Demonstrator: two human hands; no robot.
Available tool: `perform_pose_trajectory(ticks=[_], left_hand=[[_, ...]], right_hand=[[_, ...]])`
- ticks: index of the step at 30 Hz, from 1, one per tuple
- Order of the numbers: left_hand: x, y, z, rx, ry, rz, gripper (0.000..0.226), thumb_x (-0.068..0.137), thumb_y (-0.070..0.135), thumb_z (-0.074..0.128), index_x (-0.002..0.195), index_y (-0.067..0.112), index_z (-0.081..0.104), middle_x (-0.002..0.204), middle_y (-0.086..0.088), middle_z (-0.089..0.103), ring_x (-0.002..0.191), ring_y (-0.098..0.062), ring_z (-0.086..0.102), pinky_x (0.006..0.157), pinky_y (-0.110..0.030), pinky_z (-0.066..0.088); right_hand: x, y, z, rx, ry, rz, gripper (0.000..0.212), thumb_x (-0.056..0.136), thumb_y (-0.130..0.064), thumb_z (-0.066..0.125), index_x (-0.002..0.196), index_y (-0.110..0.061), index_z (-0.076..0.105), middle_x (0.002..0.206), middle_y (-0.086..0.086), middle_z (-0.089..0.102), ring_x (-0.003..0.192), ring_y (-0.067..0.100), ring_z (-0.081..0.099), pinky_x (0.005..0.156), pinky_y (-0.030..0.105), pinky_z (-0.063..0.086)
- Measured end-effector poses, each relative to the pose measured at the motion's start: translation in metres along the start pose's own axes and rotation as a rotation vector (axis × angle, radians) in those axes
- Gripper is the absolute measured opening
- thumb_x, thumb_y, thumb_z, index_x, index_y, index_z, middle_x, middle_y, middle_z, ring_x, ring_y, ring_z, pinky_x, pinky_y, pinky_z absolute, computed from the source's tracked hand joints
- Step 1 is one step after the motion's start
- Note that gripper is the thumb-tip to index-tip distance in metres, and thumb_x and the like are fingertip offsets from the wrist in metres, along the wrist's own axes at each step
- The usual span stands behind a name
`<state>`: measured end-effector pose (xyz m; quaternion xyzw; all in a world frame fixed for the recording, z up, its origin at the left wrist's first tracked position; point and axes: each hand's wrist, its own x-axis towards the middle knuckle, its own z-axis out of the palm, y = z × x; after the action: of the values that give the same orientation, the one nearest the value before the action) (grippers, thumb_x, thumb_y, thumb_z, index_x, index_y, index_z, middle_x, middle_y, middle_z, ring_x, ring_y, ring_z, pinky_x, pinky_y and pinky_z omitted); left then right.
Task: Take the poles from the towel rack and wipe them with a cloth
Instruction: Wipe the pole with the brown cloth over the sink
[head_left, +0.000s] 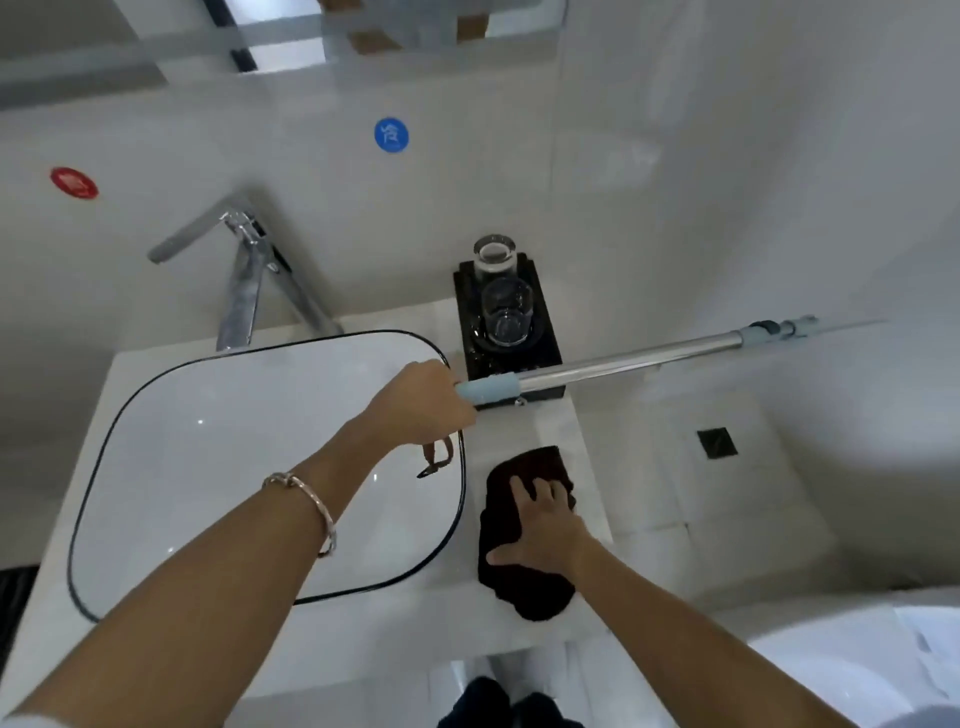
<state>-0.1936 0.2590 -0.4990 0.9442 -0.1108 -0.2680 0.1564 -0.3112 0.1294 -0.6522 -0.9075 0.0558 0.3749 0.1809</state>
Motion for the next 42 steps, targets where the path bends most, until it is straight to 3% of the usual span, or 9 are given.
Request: perform_pose_trajectory(ticks=[3,5,11,16,24,30,33,37,42], left_hand=[[-0.008,-0.009,0.013,-0.042,-0.034,-0.081,0.017,0.078,0.019,0.058,0.064,0.012,0.05,0.06,0.0,0.048,0.049,-0.012,0.042,0.046,-0.021,0.034],[-0.015,-0.012,0.02,-0.06,-0.053,-0.111,0.018,0.077,0.016,0.056,0.062,0.013,0.047,0.059,0.0,0.045,0.049,-0.013,0.04,0.046,-0.021,0.032],[-0.029,-0.023,0.023,-0.092,-0.056,-0.176,0.009,0.077,0.016,0.056,0.07,0.01,0.055,0.06,0.001,0.047,0.05,-0.013,0.041,0.046,-0.02,0.032],[-0.034,-0.023,0.008,-0.127,-0.022,-0.132,0.007,0.078,0.014,0.058,0.074,0.008,0.057,0.061,0.0,0.049,0.051,-0.012,0.044,0.047,-0.02,0.034],[-0.037,-0.042,-0.045,-0.125,0.07,-0.054,0.011,0.076,0.013,0.061,0.068,0.011,0.053,0.06,-0.001,0.047,0.05,-0.014,0.04,0.045,-0.022,0.03],[-0.068,-0.115,-0.076,-0.136,0.1,0.011,0.019,0.073,0.014,0.062,0.06,0.013,0.048,0.056,0.001,0.043,0.048,-0.014,0.037,0.045,-0.022,0.027],[-0.092,-0.17,-0.085,-0.124,0.095,0.014,0.024,0.073,0.015,0.063,0.058,0.014,0.045,0.054,0.003,0.041,0.047,-0.012,0.035,0.044,-0.021,0.026],[-0.119,-0.251,-0.084,-0.129,0.05,-0.017,0.02,0.074,0.017,0.064,0.06,0.015,0.049,0.055,0.003,0.044,0.045,-0.01,0.039,0.042,-0.019,0.029],[-0.137,-0.336,-0.064,-0.134,-0.052,-0.027,0.024,0.073,0.016,0.061,0.055,0.016,0.046,0.052,0.004,0.044,0.043,-0.009,0.039,0.042,-0.02,0.029]], right_hand=[[0.007,-0.004,0.023,-0.048,0.04,0.014,0.126,0.071,-0.063,0.07,0.151,-0.021,-0.018,0.159,0.012,-0.013,0.143,0.039,-0.019,0.111,0.06,0.019],[0.01,-0.004,0.034,-0.074,0.101,0.013,0.12,0.076,-0.053,0.069,0.15,-0.02,-0.019,0.158,0.013,-0.009,0.143,0.04,-0.017,0.11,0.06,0.025],[0.016,0.01,0.031,-0.04,0.281,-0.057,0.092,0.086,-0.033,0.061,0.154,-0.022,0.0,0.144,0.01,0.03,0.138,0.034,0.019,0.106,0.045,0.039],[-0.005,0.023,-0.029,0.457,0.126,-0.173,0.08,0.069,-0.021,0.069,0.142,-0.031,0.038,0.124,0.001,0.056,0.115,0.022,0.054,0.095,0.034,0.047],[-0.108,-0.018,-0.149,0.436,0.095,-0.424,0.068,0.057,-0.011,0.064,0.116,-0.045,0.058,0.1,-0.007,0.07,0.091,0.012,0.069,0.083,0.033,0.057],[-0.154,-0.129,-0.19,0.4,0.352,-0.514,0.071,0.058,-0.02,0.068,0.124,-0.043,0.053,0.1,-0.018,0.064,0.088,-0.002,0.063,0.078,0.016,0.05],[-0.15,-0.198,-0.174,0.371,0.423,-0.547,0.064,0.068,-0.01,0.072,0.122,-0.038,0.052,0.098,-0.017,0.063,0.084,-0.008,0.06,0.075,0.01,0.048],[-0.125,-0.278,-0.132,0.187,0.417,-0.52,0.077,0.063,-0.023,0.07,0.134,-0.04,0.044,0.111,-0.009,0.061,0.098,0.014,0.06,0.087,0.034,0.053],[-0.103,-0.336,-0.066,-0.018,0.401,-0.46,0.088,0.07,-0.034,0.069,0.145,-0.04,0.024,0.122,-0.001,0.05,0.112,0.022,0.049,0.091,0.039,0.047]])
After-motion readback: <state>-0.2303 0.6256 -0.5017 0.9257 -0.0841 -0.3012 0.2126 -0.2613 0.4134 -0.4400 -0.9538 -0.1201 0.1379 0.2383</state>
